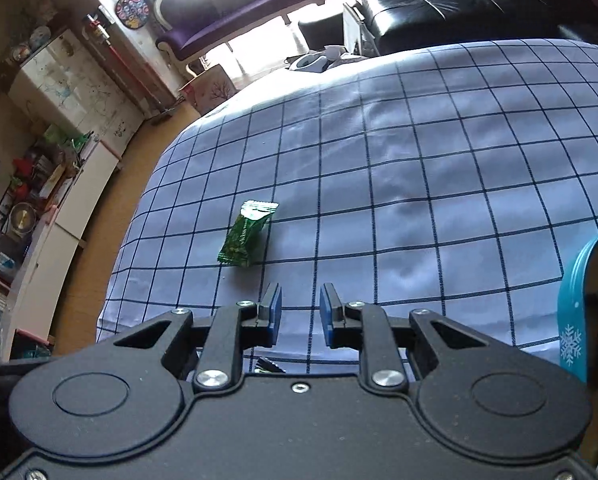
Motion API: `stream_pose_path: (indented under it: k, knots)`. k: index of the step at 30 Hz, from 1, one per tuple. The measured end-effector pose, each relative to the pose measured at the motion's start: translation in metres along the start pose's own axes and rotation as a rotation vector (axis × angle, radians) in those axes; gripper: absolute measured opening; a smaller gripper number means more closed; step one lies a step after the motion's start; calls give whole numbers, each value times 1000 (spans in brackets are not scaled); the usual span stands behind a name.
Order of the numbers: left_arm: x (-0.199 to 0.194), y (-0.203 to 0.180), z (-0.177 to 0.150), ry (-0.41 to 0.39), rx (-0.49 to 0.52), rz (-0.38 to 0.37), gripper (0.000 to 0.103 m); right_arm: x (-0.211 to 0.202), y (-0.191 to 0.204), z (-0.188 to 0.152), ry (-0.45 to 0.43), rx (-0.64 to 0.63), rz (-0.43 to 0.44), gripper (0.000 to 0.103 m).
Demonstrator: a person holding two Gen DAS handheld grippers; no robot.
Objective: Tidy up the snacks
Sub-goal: 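Grasp the white-and-blue printed packet with the left tool, then grasp the green wrapped candy with the right tool while the left tool holds the white packet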
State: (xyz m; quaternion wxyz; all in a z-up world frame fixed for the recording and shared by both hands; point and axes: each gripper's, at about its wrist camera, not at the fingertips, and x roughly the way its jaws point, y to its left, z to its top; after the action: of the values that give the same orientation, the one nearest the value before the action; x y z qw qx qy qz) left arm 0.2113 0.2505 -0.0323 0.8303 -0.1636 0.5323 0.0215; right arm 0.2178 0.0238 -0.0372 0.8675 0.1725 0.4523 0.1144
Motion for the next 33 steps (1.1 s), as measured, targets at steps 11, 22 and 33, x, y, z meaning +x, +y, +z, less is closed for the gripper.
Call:
stream_pose_path:
  k: [11,22,33]
  knots:
    - [1,-38,-32,13,280,-98,41,-7,-28,17,-63,140,-9,30]
    - [19,-57,-39,30,318,-28,47,-8,-29,19,-58,118,-54,30]
    - [15,-2,-10,-5,44,64,31,6,-2,14,-12,30,-71,29]
